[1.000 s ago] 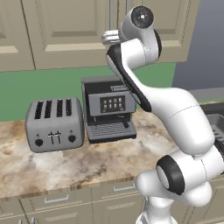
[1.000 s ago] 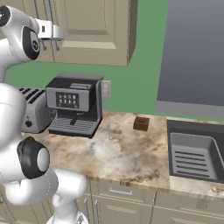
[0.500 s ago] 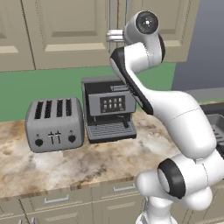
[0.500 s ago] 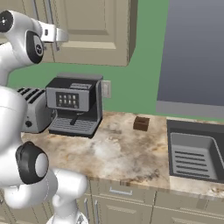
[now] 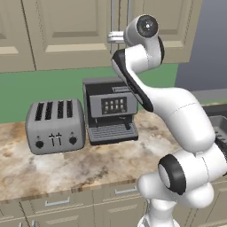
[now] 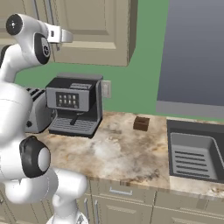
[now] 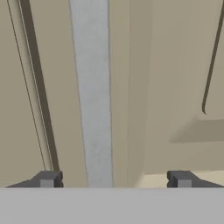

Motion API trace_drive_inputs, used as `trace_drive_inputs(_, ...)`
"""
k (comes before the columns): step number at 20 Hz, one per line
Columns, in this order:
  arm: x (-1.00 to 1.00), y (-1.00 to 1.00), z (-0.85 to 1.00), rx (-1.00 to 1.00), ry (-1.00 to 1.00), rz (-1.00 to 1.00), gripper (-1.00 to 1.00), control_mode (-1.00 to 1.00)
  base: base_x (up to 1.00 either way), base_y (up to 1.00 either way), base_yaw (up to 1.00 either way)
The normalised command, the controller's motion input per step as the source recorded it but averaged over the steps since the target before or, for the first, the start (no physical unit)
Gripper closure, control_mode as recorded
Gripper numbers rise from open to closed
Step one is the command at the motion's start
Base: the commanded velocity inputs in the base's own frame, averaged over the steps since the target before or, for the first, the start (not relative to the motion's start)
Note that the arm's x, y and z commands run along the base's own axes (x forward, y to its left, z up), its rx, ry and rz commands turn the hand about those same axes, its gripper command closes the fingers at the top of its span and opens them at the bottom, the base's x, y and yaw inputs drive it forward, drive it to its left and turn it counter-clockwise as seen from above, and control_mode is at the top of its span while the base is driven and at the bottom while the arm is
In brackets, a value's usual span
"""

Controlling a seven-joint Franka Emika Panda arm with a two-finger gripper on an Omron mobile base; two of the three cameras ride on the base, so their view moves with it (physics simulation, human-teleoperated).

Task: Open the cabinet. Pick the bar soap and place it next to the sink. Then close the cabinet.

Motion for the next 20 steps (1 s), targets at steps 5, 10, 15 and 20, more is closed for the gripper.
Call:
trace_drive_inputs(5, 0.24, 0.0, -0.11, 0.0, -0.05, 0.0, -1.0, -1.0, 0.0, 0.0, 0.0)
trace_drive_inputs(10, 0.0, 0.0, 0.0, 0.0, 0.0, 0.0, 1.0, -1.0, 0.0, 0.0, 0.0)
trace_drive_inputs(15, 0.0, 0.0, 0.0, 0.0, 0.0, 0.0, 1.0, -1.0, 0.0, 0.0, 0.0)
trace_drive_inputs(20, 0.0, -0.06, 0.0, 0.0, 0.0, 0.0, 1.0, -1.0, 0.0, 0.0, 0.0)
